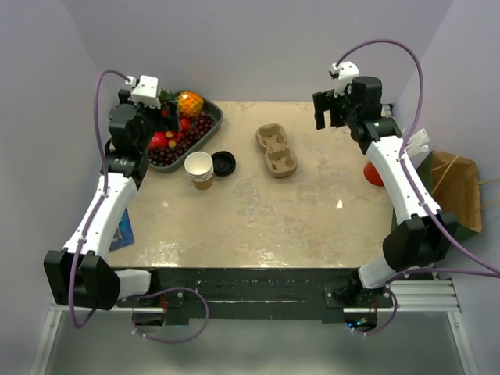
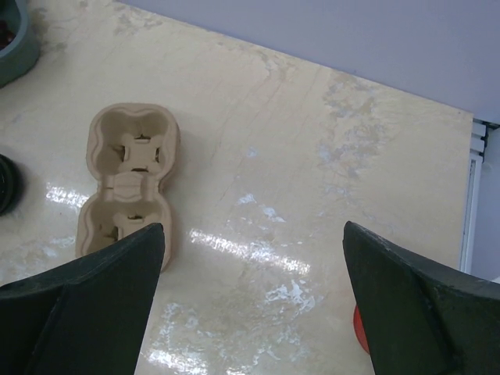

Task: Pack the takeout coffee

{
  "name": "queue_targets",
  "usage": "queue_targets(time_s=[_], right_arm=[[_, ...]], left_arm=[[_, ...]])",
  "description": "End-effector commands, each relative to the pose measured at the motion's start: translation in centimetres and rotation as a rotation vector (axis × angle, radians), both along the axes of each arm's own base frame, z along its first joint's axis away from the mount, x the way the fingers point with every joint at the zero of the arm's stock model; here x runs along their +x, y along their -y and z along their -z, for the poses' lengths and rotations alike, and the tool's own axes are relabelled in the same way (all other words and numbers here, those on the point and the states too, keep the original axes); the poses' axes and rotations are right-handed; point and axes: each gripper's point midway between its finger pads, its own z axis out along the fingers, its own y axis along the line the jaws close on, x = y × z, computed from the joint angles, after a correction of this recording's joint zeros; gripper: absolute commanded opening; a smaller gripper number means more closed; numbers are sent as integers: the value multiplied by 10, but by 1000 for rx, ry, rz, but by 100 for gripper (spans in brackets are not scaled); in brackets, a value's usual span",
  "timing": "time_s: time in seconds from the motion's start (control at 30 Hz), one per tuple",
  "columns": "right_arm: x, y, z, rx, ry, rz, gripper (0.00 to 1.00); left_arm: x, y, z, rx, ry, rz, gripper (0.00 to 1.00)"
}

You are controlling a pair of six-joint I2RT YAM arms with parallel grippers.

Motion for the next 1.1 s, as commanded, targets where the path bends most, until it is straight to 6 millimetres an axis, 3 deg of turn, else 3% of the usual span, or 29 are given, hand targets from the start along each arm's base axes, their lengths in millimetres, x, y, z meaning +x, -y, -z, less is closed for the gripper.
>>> queue_targets(time_s=[0.0, 0.17, 0.37, 0.57, 0.8, 0.93, 1.07], right_arm=[[-4, 0, -46, -16, 126, -35, 99], [-29, -33, -43, -70, 134, -316, 99], [-47, -58, -33, -119, 96, -454, 92], [-58, -89, -18, -150, 33, -546, 85], [-61, -114, -2, -113, -22, -620, 76], [-58, -111, -5, -135, -54, -609, 65], [-52, -106, -11, -163, -47, -580, 63]], left_arm=[[-2, 33, -4, 78, -103, 209, 99], [-13, 61, 10, 96, -174, 382, 96], [-19, 64, 13, 166, -186, 430, 94], [-35, 71, 28, 263, -270, 537, 88], [-53, 79, 76, 253, -411, 604, 80], [-38, 71, 88, 200, -476, 510, 72], [-16, 57, 92, 133, -485, 361, 59]])
